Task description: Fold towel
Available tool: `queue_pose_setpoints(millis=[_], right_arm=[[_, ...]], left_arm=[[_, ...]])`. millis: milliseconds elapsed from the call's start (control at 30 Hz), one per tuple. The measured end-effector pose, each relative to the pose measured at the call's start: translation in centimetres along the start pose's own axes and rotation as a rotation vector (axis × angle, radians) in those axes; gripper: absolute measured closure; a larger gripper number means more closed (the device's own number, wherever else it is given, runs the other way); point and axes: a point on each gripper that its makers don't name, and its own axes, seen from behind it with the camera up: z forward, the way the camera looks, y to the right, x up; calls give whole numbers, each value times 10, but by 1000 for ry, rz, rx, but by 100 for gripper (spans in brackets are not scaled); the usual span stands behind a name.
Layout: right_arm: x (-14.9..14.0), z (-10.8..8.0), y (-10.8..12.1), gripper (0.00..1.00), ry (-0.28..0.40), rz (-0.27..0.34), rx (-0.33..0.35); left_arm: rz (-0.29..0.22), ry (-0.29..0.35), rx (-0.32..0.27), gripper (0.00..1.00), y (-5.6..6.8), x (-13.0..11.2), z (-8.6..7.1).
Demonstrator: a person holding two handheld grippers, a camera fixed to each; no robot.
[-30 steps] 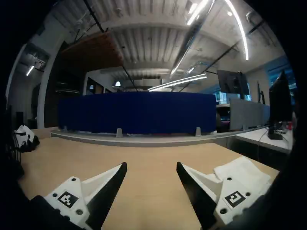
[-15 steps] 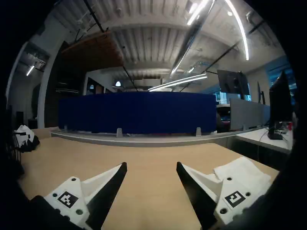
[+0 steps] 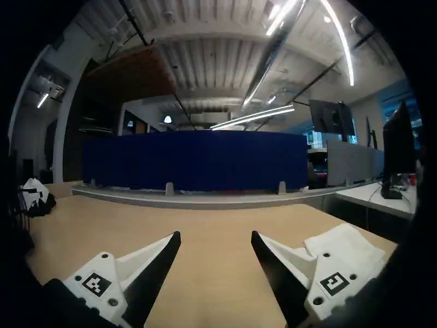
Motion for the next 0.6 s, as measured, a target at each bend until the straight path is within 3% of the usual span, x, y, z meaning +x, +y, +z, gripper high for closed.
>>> queue_pose_setpoints(millis=[600], right_arm=[[-1,-1,0,0,0,0,0]], left_arm=[[0,0,0,1,0,0,0]])
